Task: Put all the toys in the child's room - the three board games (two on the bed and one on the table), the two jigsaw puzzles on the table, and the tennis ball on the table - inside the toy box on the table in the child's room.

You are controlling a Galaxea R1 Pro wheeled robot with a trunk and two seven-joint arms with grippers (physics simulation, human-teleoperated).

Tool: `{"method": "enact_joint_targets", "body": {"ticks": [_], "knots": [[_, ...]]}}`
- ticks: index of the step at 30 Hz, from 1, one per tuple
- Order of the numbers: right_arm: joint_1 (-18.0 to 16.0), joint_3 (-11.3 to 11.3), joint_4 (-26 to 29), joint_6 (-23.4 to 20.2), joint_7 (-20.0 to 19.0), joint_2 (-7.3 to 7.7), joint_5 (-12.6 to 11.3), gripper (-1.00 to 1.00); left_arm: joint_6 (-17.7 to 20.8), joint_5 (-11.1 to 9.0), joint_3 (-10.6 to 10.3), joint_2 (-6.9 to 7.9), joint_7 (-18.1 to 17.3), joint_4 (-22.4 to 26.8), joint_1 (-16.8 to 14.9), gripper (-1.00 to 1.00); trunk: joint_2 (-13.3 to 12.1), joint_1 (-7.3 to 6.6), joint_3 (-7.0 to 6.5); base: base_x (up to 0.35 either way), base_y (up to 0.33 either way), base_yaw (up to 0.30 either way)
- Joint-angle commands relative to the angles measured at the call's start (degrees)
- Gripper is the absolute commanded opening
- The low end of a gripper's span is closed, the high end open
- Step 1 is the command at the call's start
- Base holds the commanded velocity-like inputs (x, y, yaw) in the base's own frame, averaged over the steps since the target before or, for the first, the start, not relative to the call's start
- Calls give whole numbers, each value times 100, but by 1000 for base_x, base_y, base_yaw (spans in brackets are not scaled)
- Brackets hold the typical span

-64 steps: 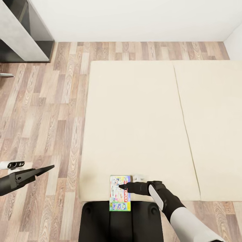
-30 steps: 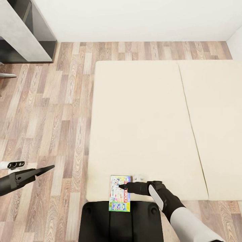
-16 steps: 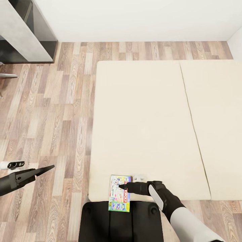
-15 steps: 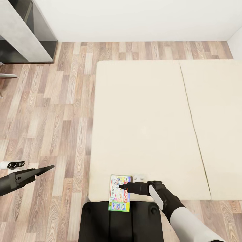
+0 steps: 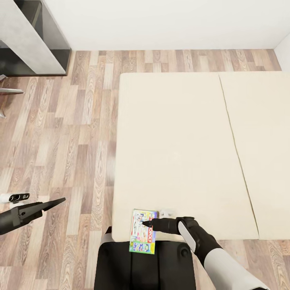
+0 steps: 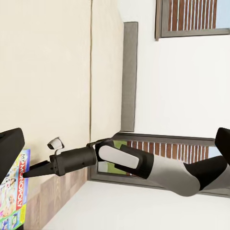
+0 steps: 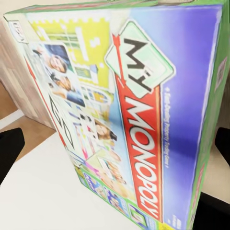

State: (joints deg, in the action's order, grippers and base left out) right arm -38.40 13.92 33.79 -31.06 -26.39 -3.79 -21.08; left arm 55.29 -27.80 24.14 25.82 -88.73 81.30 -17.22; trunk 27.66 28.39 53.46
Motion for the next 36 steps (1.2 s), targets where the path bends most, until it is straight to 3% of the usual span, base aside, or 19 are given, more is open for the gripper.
{"method": "enact_joint_targets", "body": {"ticks": [1,36], "knots": [[-1,5,5,-29,5,1,-28,100,61,2,1,2,-21,0,-1,100,7,3,5,0,131,0],[-1,5,5,-32,3,1,-19,100,61,2,-3,-3,-21,0,-1,100,7,3,5,0,25,0]]}}
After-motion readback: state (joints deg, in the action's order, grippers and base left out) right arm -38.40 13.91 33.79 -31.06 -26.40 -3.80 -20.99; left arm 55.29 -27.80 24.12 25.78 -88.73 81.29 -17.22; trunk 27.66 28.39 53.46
